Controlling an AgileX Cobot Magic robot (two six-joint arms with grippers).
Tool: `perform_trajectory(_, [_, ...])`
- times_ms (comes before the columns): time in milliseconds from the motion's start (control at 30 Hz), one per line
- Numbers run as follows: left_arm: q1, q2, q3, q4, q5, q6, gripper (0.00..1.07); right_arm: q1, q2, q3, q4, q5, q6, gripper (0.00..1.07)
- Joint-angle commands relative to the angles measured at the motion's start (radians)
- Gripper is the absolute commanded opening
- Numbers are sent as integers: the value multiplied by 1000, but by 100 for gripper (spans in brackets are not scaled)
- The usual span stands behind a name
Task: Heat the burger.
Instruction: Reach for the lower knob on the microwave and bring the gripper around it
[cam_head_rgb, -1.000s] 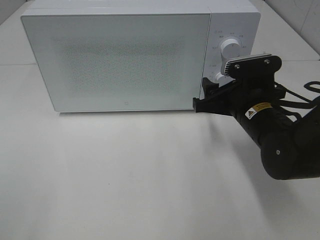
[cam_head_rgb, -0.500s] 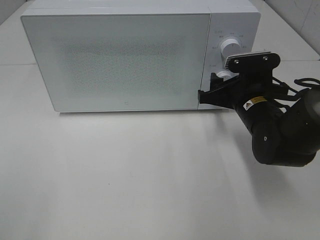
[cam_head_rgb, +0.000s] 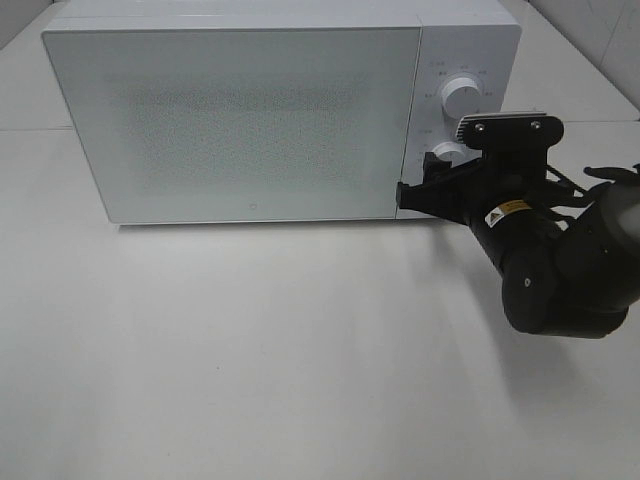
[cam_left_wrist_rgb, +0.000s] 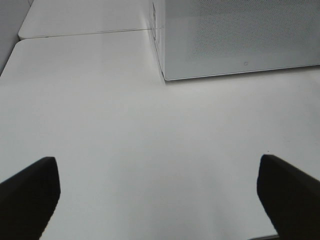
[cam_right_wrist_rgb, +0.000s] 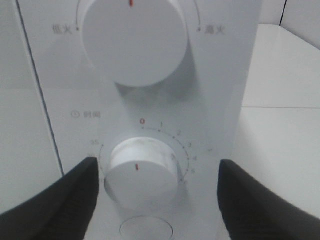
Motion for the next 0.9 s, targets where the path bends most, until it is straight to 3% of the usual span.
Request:
perform_trajectory(33, [-7, -19, -1, -8, -13, -3, 103, -2, 7, -9, -11, 1, 9, 64])
perform_trajectory(700, [-7, -19, -1, -8, -13, -3, 103, 0, 40, -56, -26, 7, 2, 63])
perform_trajectory(900, [-7, -19, -1, -8, -13, -3, 103, 0, 40, -56, -26, -3, 2, 51])
